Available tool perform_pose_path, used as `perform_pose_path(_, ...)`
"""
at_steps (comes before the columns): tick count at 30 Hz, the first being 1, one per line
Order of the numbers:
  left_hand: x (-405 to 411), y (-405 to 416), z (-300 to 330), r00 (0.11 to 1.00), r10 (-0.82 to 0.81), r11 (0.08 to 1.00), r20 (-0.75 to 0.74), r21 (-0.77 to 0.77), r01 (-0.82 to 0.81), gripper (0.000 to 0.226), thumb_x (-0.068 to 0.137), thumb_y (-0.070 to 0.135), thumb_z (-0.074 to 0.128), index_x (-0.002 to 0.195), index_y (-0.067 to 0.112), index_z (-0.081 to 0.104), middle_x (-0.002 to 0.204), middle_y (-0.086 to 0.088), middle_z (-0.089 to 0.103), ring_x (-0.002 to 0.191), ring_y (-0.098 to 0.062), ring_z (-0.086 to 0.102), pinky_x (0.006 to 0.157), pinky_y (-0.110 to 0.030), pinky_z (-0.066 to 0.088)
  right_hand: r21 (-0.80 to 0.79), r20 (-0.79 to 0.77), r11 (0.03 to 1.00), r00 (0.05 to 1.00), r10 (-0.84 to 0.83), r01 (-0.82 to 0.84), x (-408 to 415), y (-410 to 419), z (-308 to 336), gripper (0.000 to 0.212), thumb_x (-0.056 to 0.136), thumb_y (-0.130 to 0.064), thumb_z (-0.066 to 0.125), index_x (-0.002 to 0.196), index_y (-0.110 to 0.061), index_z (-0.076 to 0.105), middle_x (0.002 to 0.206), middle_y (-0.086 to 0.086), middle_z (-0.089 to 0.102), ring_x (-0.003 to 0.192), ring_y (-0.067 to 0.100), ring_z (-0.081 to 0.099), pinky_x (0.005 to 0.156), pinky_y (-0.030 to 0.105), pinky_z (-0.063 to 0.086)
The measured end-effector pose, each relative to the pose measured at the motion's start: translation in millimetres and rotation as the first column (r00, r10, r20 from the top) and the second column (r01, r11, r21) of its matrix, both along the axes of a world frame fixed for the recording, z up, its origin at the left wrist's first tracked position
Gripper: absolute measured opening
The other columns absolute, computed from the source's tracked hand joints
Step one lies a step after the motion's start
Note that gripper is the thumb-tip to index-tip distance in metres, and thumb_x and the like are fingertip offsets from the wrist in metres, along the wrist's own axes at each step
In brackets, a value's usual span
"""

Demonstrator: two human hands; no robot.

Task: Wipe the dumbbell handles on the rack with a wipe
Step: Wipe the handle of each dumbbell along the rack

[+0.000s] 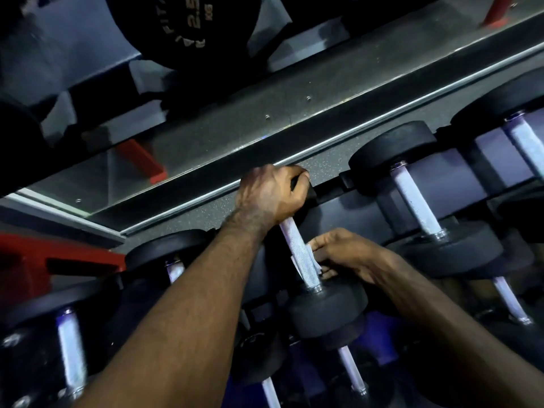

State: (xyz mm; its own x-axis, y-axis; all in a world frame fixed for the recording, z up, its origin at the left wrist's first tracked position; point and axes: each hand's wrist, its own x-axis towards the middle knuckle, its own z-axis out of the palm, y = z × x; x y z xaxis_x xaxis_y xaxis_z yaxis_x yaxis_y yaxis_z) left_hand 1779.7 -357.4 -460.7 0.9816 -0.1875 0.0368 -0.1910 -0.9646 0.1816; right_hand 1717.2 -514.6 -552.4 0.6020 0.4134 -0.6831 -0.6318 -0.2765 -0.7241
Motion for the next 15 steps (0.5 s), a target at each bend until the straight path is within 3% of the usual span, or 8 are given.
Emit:
perform_pose_path(2, -1, 0, -1, 1.000, 0.014, 0.999, 0.006, -0.032, -0.013, 0.034, 0.104, 0.051, 0.050, 0.121, 0.040, 0.077, 0.101, -0.013, 0.078, 0.097, -0.042, 0.071, 0.081, -0.041, 0.056, 0.059, 0.001, 0.988, 0.990, -0.140, 0.140, 9, 5, 3, 0.014, 0.096, -0.001, 0.062, 0.101, 0.001, 0.075, 0.078, 0.013, 0.061, 0.063, 0.015, 0.053, 0.068, 0.033, 0.055)
perform_pose_path(4, -1, 0, 0, 1.000, 0.026, 0.998, 0.016, -0.051, -0.025, 0.032, 0.104, 0.050, 0.052, 0.120, 0.040, 0.078, 0.100, -0.012, 0.078, 0.096, -0.041, 0.072, 0.080, -0.040, 0.057, 0.089, 0.083, 0.957, 0.955, -0.284, 0.276, 19, 16, 7, 0.010, 0.098, -0.008, 0.065, 0.096, -0.005, 0.074, 0.073, 0.004, 0.061, 0.064, 0.011, 0.052, 0.069, 0.029, 0.053)
perform_pose_path(7, -1, 0, -1, 0.999, 0.030, 0.997, 0.023, -0.078, -0.028, 0.030, 0.103, 0.048, 0.054, 0.116, 0.037, 0.079, 0.095, -0.011, 0.078, 0.092, -0.040, 0.072, 0.077, -0.040, 0.058, 0.061, 0.222, 0.960, 0.934, -0.281, 0.274, 4, 12, 8, 0.010, 0.093, -0.014, 0.071, 0.091, -0.006, 0.076, 0.067, 0.007, 0.064, 0.060, 0.010, 0.053, 0.059, 0.027, 0.047)
perform_pose_path(10, -2, 0, -1, 0.999, 0.040, 0.995, 0.034, -0.093, -0.037, 0.036, 0.099, 0.051, 0.049, 0.115, 0.038, 0.079, 0.093, -0.010, 0.079, 0.090, -0.040, 0.073, 0.076, -0.042, 0.060, 0.006, 0.251, 0.974, 0.943, -0.220, 0.226, -24, -5, 5, 0.007, 0.086, -0.012, 0.074, 0.086, -0.009, 0.080, 0.073, 0.017, 0.071, 0.067, 0.015, 0.058, 0.066, 0.032, 0.048)
perform_pose_path(13, 0, -1, -2, 0.998, 0.029, 0.997, 0.050, -0.076, -0.026, 0.043, 0.095, 0.051, 0.045, 0.116, 0.037, 0.080, 0.093, -0.009, 0.079, 0.090, -0.040, 0.074, 0.076, -0.041, 0.060, 0.087, 0.226, 0.951, 0.924, -0.310, 0.298, -8, 6, 10, 0.004, 0.090, -0.012, 0.077, 0.087, -0.011, 0.078, 0.071, 0.007, 0.068, 0.067, 0.015, 0.056, 0.063, 0.029, 0.045)
perform_pose_path(15, 0, 0, -2, 0.998, 0.026, 0.997, 0.057, -0.070, -0.022, 0.042, 0.096, 0.050, 0.046, 0.117, 0.036, 0.080, 0.092, -0.009, 0.080, 0.088, -0.040, 0.074, 0.074, -0.041, 0.060, 0.061, 0.300, 0.948, 0.900, -0.316, 0.312, 6, 20, 15, 0.010, 0.086, -0.020, 0.083, 0.091, -0.013, 0.078, 0.075, 0.003, 0.074, 0.067, 0.010, 0.060, 0.064, 0.028, 0.048)
